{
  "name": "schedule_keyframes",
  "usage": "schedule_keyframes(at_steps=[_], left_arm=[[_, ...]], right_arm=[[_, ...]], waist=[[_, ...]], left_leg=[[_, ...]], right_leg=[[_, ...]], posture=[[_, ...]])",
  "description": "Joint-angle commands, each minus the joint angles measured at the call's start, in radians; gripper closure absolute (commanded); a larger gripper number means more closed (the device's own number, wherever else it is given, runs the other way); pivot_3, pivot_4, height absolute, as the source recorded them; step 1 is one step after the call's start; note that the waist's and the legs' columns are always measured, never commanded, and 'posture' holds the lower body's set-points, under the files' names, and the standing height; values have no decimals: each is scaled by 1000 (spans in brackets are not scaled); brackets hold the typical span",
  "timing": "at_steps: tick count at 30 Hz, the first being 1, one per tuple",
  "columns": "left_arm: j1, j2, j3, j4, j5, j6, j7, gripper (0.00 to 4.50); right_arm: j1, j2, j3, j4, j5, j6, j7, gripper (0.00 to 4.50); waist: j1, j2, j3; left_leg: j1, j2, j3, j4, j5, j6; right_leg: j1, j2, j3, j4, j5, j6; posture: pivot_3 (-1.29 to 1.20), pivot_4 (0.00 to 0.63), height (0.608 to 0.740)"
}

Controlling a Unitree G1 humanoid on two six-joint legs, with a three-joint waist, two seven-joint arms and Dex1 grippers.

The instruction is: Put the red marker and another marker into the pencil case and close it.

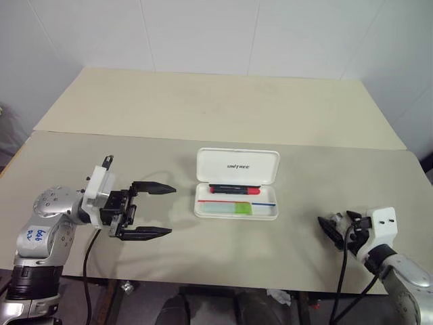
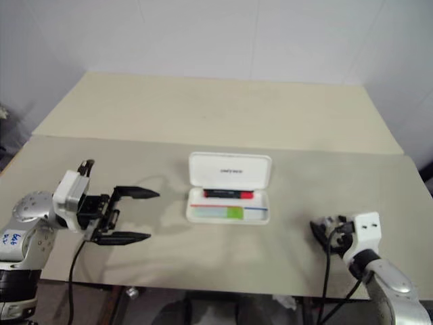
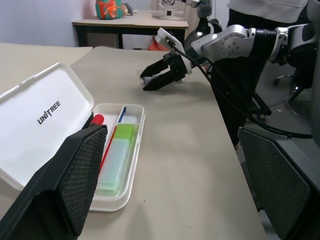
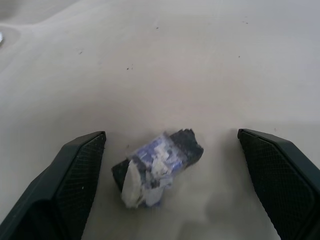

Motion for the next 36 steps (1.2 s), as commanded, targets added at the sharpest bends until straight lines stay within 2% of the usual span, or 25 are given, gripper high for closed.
schedule_keyframes(at_steps=[1, 3, 10, 13, 16, 23, 36], left_arm=[[16, 18, 29, -43, -13, -11, 15, 15], [21, 21, 33, -46, -15, -12, 21, 0], [15, 21, 27, -42, -11, -15, 34, 0], [-3, 18, 18, -30, -5, -19, 38, 0], [-16, 15, 12, -20, -2, -22, 38, 0], [-26, 9, 5, -13, -3, -25, 41, 0], [-3, -2, 4, -37, -6, -29, 67, 0]], right_arm=[[14, -18, 10, -3, -28, 38, -27, 193], [28, -27, 5, -16, -32, 62, -35, 628], [59, -43, -22, -5, -26, 43, -5, 2936], [65, -53, -30, 9, -21, 14, 8, 3340], [55, -60, -36, 26, -15, -21, 21, 4201], [-18, -100, -18, 14, 34, -67, 108, 4294], [-236, -242, 165, -117, 19, -27, 258, 4294]], waist=[[0, -1, -1], [2, -2, -1], [10, -6, -3], [13, -6, -4], [15, -6, -4], [8, -6, -3], [4, -3, -2]], left_leg=[[0, 0, 0, 0, 0, 0], [0, 0, 0, 0, 0, 0], [0, 0, -1, 0, 0, 0], [-1, -1, -1, 0, 0, 1], [-1, -1, -1, -1, 0, 1], [-1, -1, 0, -2, 0, 1], [-2, 0, -1, -4, -1, 0]], right_leg=[[0, 0, 0, 0, 0, 0], [0, 0, 0, 0, 0, 0], [1, -3, 0, -1, 0, 0], [1, -5, -1, -2, 0, 0], [2, -5, -2, -4, 0, 1], [2, -5, -2, -5, 1, 1], [-1, -1, -2, -4, 0, 0]], posture=[[0, 150, 740], [0, 150, 740], [0, 150, 740], [0, 150, 740], [0, 150, 740], [0, 150, 740], [0, 150, 740]])
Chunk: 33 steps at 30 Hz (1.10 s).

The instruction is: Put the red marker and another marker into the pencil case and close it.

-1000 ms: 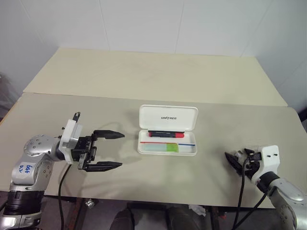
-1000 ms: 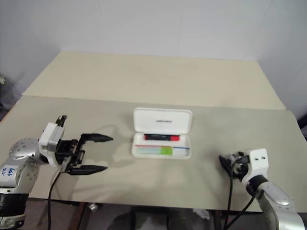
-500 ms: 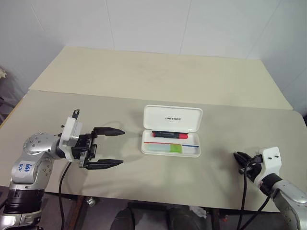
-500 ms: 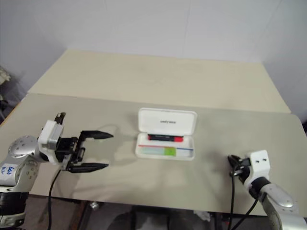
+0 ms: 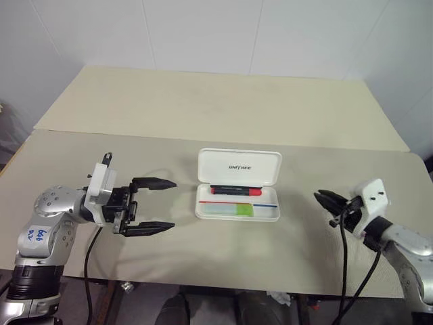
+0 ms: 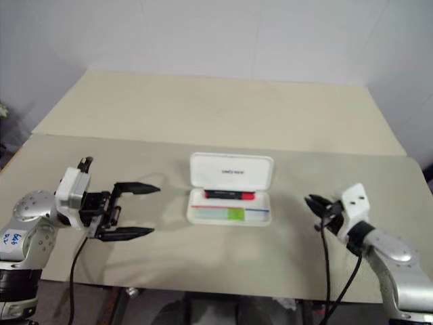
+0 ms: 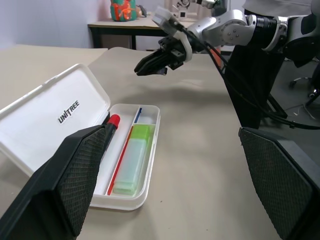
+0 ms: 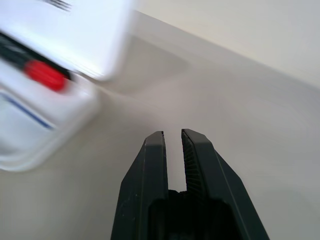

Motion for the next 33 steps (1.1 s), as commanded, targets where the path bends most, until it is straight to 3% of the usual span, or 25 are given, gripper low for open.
schedule_keyframes(at_steps=[1, 9, 16, 33], left_arm=[[13, 1, 10, -38, -5, -17, 9, 0], [45, 0, 26, -65, -12, -25, 29, 0], [104, 8, 53, -105, -12, -30, 61, 0], [206, 18, 113, -194, -34, -16, 122, 0]], right_arm=[[-73, -55, 61, -82, -4, 21, 53, 4294], [-339, -123, 315, -64, -83, 8, 226, 4294], [-511, -99, 451, 130, -166, -124, 387, 4294], [-498, -57, 478, 210, -184, -162, 507, 4294]], waist=[[-2, 0, 0], [-1, 1, 0], [0, 1, 1], [-2, 1, 1]], left_leg=[[0, 0, 0, 0, 0, 0], [0, 1, -1, 0, 0, 0], [-1, 2, 0, 1, -1, 0], [0, 0, -1, 1, -1, 0]], right_leg=[[0, 0, 0, 0, 0, 0], [-1, 0, -1, 1, 0, -1], [-1, -4, -2, 0, -1, -1], [-1, -12, -4, 3, -2, -1]], posture=[[0, 150, 740], [0, 150, 740], [0, 150, 740], [0, 150, 740]])
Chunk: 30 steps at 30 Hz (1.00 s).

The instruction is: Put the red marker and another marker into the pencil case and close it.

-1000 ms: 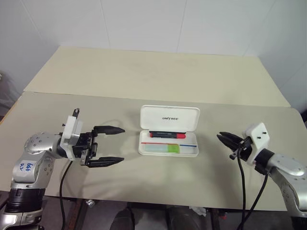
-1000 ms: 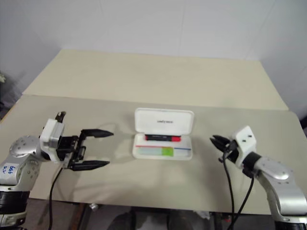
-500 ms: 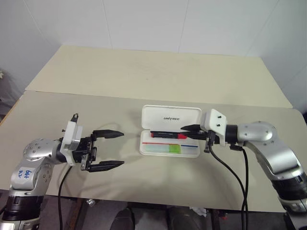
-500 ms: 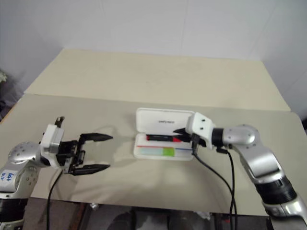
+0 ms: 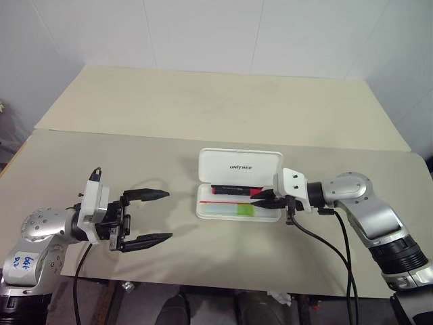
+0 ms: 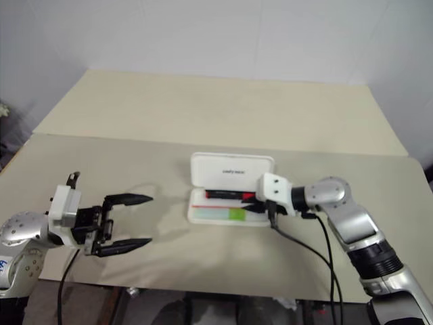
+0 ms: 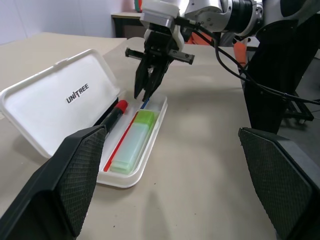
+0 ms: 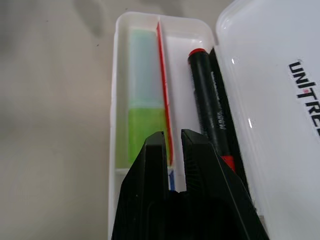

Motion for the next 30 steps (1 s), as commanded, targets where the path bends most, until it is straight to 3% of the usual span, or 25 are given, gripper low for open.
schedule_keyframes(at_steps=[1, 9, 10, 13, 20, 25, 30], left_arm=[[4, 14, 28, -37, -23, -3, 11, 0], [4, 17, 30, -40, -23, -7, 17, 0], [5, 18, 33, -42, -24, -7, 17, 0], [8, 19, 37, -44, -25, -7, 18, 0], [-6, 20, 36, -36, -24, -6, 23, 0], [-40, 12, 35, 2, -7, -22, 38, 0], [-128, 6, 35, 106, 22, -53, 61, 0]], right_arm=[[8, 10, -6, -11, 11, -15, 19, 4294], [-5, 45, 16, 31, -20, -28, 28, 4294], [-7, 44, 18, 33, -23, -25, 29, 3589], [-10, 38, 19, 39, -31, -22, 30, 2706], [-33, 15, -21, 40, -10, -17, 52, 159], [-30, -4, -105, 46, 69, -17, 76, 47], [27, 33, -243, 71, 269, -50, 181, 47]], waist=[[0, 0, 0], [0, 0, 0], [0, 0, 0], [-1, 0, 0], [-1, 0, 0], [1, 0, 0], [2, 0, 0]], left_leg=[[0, 0, 0, 0, 0, 0], [0, 0, 0, 0, 0, 0], [0, 0, 0, 0, 0, 0], [0, 0, 0, 0, 0, 0], [0, 0, 0, 0, 0, 0], [0, 0, 0, 0, 0, 0], [0, -1, -1, 0, 0, 0]], right_leg=[[0, 0, 0, 0, 0, 0], [0, 0, 0, 0, 0, 0], [0, 0, 0, 0, 0, 0], [0, 0, 0, 0, 0, 0], [0, 0, 0, 0, 0, 0], [0, 0, 0, 0, 0, 0], [1, 1, -2, 0, 0, 0]], posture=[[0, 150, 740], [0, 150, 740], [0, 150, 740], [0, 150, 740], [0, 150, 740], [0, 150, 740], [0, 150, 740]])
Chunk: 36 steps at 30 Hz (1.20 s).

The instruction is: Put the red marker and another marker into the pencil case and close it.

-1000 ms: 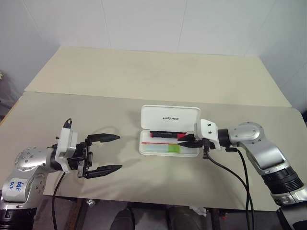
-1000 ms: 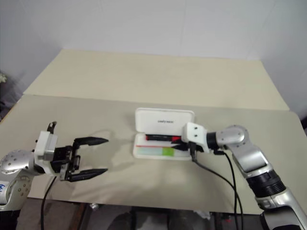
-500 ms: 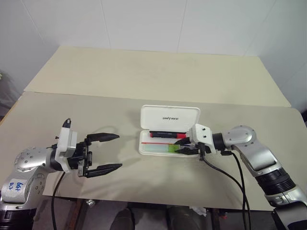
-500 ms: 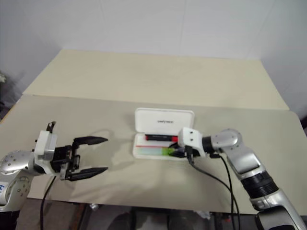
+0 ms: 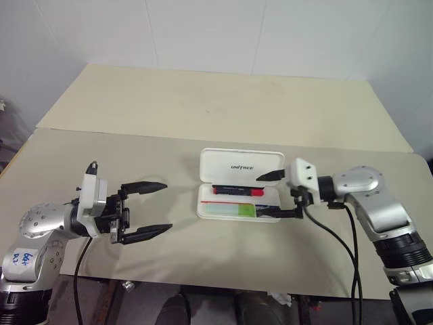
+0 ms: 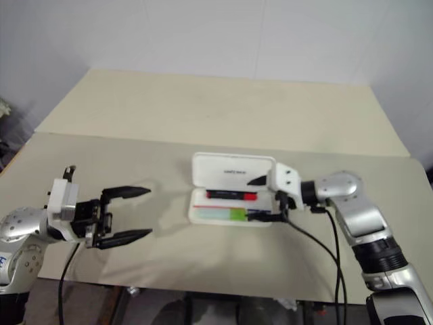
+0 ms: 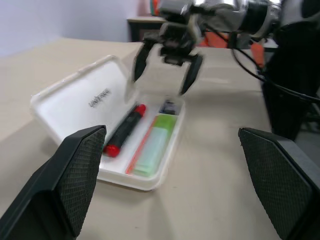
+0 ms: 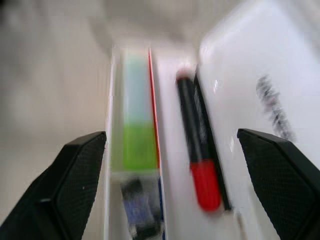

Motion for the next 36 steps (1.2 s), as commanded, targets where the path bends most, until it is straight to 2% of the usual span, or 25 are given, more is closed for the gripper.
schedule_keyframes(at_steps=[1, 4, 8, 9, 12, 17, 22, 27, 36], left_arm=[[-63, 10, 22, 69, 25, -35, 20, 0], [-123, 12, 18, 149, 40, -50, 19, 0], [-261, 19, -1, 354, 89, -102, -14, 0], [-299, 24, -9, 414, 110, -110, -14, 182], [-401, 38, -39, 585, 185, -156, -15, 940], [-585, 36, -106, 928, 327, -295, -16, 2621], [-736, -8, -144, 1176, 408, -402, -14, 4362], [-848, -61, -166, 1346, 472, -438, 11, 4475], [-958, -148, -146, 1461, 507, -456, 66, 4475]], right_arm=[[32, -4, -83, 16, 103, -30, 74, 47], [48, -23, -92, 57, 100, -40, 109, 47], [40, -14, -109, 152, 94, -87, 138, 47], [34, -8, -113, 162, 102, -90, 140, 14], [15, 5, -121, 188, 117, -104, 145, 0], [-8, 14, -123, 236, 101, -140, 131, 0], [-11, 20, -129, 246, 96, -152, 106, 0], [-3, 27, -133, 239, 89, -154, 82, 0], [14, 30, -136, 220, 87, -152, 51, 0]], waist=[[0, 0, 0], [0, 0, 0], [-1, 0, 0], [-2, 0, 0], [-4, 1, 1], [-2, 1, 1], [1, 1, 1], [3, 1, 1], [1, 1, 1]], left_leg=[[0, 0, 0, 0, 0, 0], [0, 0, 0, 0, 0, 0], [0, -2, 0, 1, 1, 1], [0, -2, 0, 1, 1, 1], [0, -2, 0, 1, 1, 0], [0, -1, 0, 1, 1, 0], [-1, -1, 0, 2, 1, 0], [-2, -1, 0, 5, 1, 0], [-4, -1, 0, 8, 1, 0]], right_leg=[[0, 1, 0, 0, 0, 0], [1, 2, -1, 0, 0, 0], [1, 3, -1, 1, 0, 1], [1, 5, -1, 1, 0, 1], [0, 7, -1, 2, 0, 1], [-1, 9, -1, 3, 0, 1], [-3, 9, 0, 5, 0, 0], [-4, 9, 0, 7, 0, 1], [-6, 11, 0, 11, 0, 1]], posture=[[0, 150, 740], [0, 150, 740], [0, 150, 740], [0, 150, 740], [0, 150, 740], [0, 150, 740], [0, 150, 740], [0, 150, 740], [0, 150, 740]])
